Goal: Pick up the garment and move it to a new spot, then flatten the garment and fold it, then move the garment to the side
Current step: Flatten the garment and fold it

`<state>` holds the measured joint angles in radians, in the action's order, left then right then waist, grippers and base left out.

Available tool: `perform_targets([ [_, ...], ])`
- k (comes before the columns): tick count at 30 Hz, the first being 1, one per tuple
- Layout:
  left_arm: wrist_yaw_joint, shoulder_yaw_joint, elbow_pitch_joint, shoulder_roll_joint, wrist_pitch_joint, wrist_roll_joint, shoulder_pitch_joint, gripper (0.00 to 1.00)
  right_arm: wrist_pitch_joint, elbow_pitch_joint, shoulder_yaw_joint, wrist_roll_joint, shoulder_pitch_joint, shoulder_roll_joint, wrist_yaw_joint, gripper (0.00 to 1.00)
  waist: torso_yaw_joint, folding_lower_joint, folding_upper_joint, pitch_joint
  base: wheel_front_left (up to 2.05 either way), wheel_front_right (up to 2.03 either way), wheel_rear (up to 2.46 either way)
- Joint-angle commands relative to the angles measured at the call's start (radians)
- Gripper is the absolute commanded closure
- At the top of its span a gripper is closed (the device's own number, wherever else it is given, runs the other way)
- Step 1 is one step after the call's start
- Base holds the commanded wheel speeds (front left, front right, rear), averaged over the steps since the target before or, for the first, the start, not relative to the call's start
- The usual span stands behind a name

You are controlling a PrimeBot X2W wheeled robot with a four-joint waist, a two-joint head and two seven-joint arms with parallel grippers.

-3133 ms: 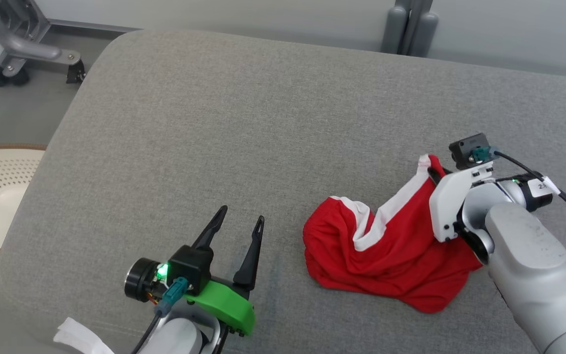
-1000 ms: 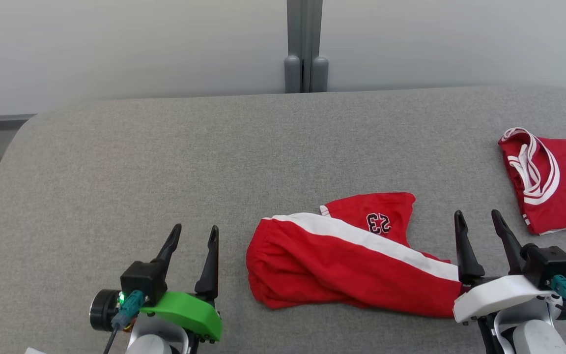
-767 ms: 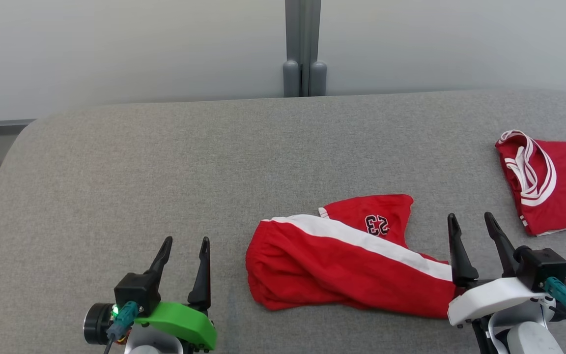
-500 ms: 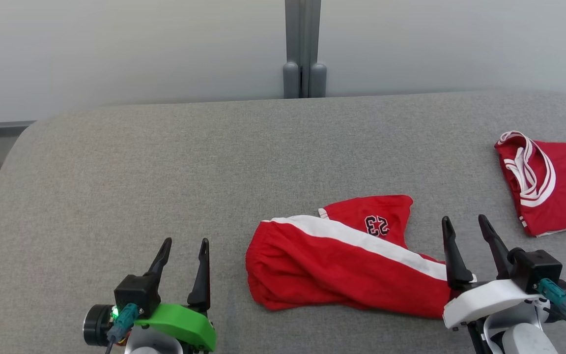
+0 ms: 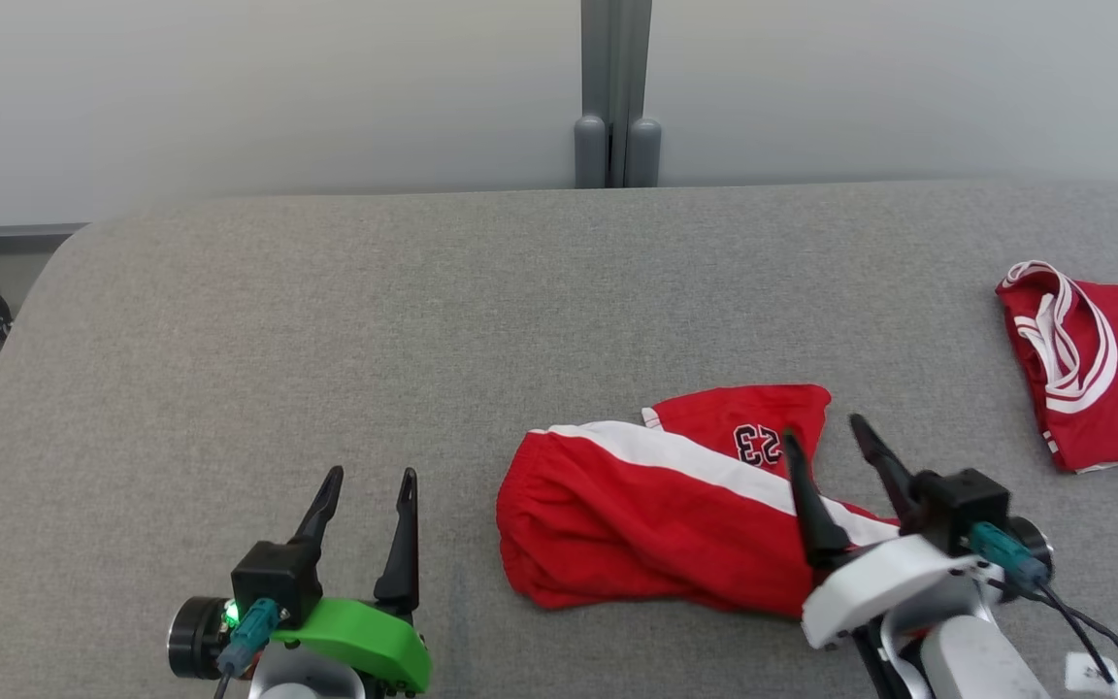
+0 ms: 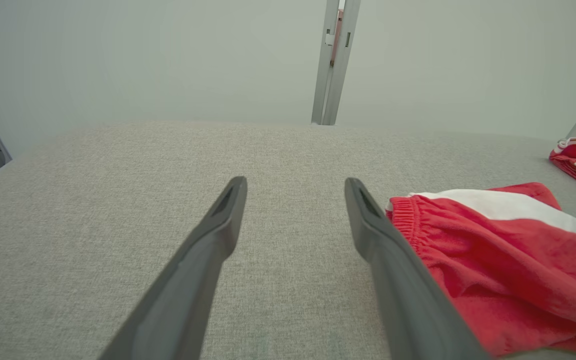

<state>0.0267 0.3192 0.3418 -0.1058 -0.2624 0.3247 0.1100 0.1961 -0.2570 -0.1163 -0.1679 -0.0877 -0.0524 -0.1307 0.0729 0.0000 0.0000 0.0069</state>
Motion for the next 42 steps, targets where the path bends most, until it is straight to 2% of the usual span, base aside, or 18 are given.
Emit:
perform_targets([
  [1, -0.006, -0.006, 0.0, 0.005, -0.003, -0.008, -0.001, 0.0, -0.02, -0.01, -0.04, -0.001, -0.034, -0.01, 0.0, 0.0, 0.007, 0.0, 0.0, 0.008, 0.0, 0.0, 0.0],
  [6, -0.02, -0.009, 0.003, 0.016, -0.003, -0.023, 0.024, 0.0, -0.112, -0.08, -0.24, -0.054, -0.162, -0.059, 0.0, 0.0, 0.042, 0.0, 0.0, 0.033, 0.0, 0.0, 0.0],
  [10, -0.028, -0.015, 0.003, 0.026, -0.003, -0.033, 0.033, 0.0, -0.164, -0.173, -0.349, -0.099, -0.254, -0.094, 0.0, 0.0, 0.078, 0.0, 0.0, 0.053, 0.0, 0.0, 0.0],
  [14, -0.034, -0.022, 0.005, 0.033, -0.003, -0.042, 0.042, 0.0, -0.204, -0.288, -0.4, -0.118, -0.329, -0.114, 0.0, 0.0, 0.108, 0.0, 0.0, 0.068, 0.0, 0.0, 0.0],
  [17, -0.038, -0.028, 0.004, 0.039, -0.003, -0.048, 0.044, 0.0, -0.227, -0.35, -0.421, -0.147, -0.355, -0.103, 0.0, 0.0, 0.122, 0.0, 0.0, 0.074, 0.0, 0.0, 0.0],
  [18, -0.038, -0.031, 0.004, 0.04, -0.003, -0.051, 0.042, 0.0, -0.233, -0.369, -0.432, -0.161, -0.364, -0.102, 0.0, 0.51, 0.124, 0.0, 0.0, 0.075, 0.0, 0.0, 0.0],
  [19, -0.039, -0.033, 0.004, 0.041, -0.003, -0.052, 0.042, 0.0, -0.239, -0.381, -0.441, -0.173, -0.37, -0.101, 0.0, 0.64, 0.125, 0.0, 0.0, 0.076, 0.0, 0.0, 0.0],
  [20, -0.04, -0.037, 0.004, 0.042, -0.003, -0.054, 0.041, 0.0, -0.242, -0.392, -0.453, -0.184, -0.375, -0.103, 0.0, 0.98, 0.125, 0.0, 0.0, 0.077, 0.0, 0.0, 0.0],
  [26, -0.043, -0.053, 0.002, 0.046, -0.003, -0.061, 0.035, 0.0, -0.173, -0.387, -0.518, -0.235, -0.39, -0.105, 0.0, 1.0, 0.107, 0.0, 0.0, 0.075, 0.0, 0.0, 0.0],
  [33, -0.051, -0.067, 0.004, 0.049, -0.003, -0.072, 0.028, 0.0, -0.089, -0.288, -0.621, -0.268, -0.336, -0.119, 0.0, 1.0, 0.069, 0.0, 0.0, 0.068, 0.0, 0.0, 0.0],
  [42, -0.059, -0.08, -0.001, 0.051, -0.003, -0.088, 0.026, 0.0, -0.07, -0.188, -0.714, -0.257, -0.237, -0.167, 0.0, 1.0, 0.042, 0.0, 0.0, 0.071, 0.0, 0.0, 0.0],
])
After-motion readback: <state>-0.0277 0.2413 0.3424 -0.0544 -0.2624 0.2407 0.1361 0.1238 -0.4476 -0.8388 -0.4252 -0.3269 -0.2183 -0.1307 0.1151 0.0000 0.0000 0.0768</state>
